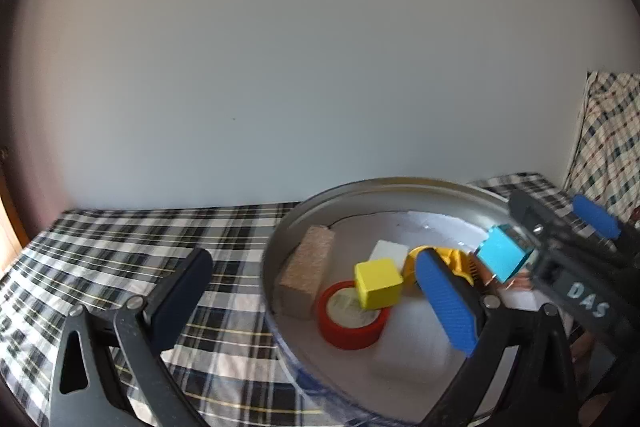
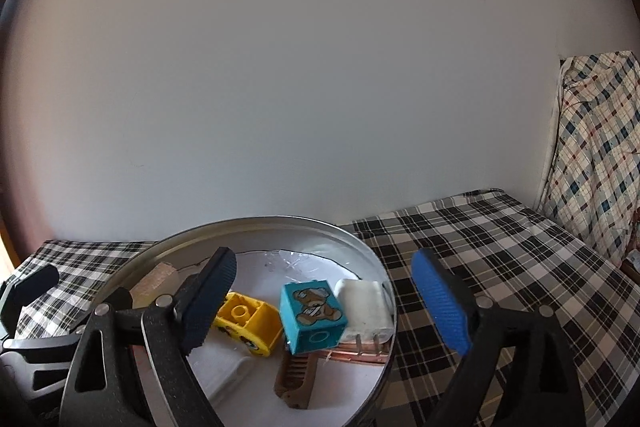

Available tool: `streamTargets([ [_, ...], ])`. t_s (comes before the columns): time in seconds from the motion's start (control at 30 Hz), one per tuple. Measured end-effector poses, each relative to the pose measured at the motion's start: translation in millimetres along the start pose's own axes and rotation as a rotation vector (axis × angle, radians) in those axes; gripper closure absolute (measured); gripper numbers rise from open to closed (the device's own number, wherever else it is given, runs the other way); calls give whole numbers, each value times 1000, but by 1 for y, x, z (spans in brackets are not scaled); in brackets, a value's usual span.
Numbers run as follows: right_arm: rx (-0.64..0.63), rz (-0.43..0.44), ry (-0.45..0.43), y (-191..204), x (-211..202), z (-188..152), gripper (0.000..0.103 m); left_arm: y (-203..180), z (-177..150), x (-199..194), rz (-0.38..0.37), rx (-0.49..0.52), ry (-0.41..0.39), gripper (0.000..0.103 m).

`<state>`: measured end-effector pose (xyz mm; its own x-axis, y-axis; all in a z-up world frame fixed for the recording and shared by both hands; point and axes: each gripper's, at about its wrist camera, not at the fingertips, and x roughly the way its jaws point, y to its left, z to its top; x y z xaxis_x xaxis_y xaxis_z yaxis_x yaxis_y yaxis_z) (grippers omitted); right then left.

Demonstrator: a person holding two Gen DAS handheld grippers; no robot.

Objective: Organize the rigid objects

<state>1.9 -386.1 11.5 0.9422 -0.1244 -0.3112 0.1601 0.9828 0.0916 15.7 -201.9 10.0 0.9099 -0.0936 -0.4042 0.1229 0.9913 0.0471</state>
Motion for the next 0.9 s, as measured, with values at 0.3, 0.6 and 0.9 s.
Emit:
streamTargets([
  [0.3, 32, -21, -147, 5, -35, -3, 12, 4, -7, -6, -1, -11, -20, 0],
  [0.6, 4, -48, -153, 15, -46, -8, 12, -1, -8, -13, -21, -4, -62, 0],
  [0.9, -11, -113, -204, 17, -67, -11, 9, 0, -11, -20, -23, -2, -68, 0],
])
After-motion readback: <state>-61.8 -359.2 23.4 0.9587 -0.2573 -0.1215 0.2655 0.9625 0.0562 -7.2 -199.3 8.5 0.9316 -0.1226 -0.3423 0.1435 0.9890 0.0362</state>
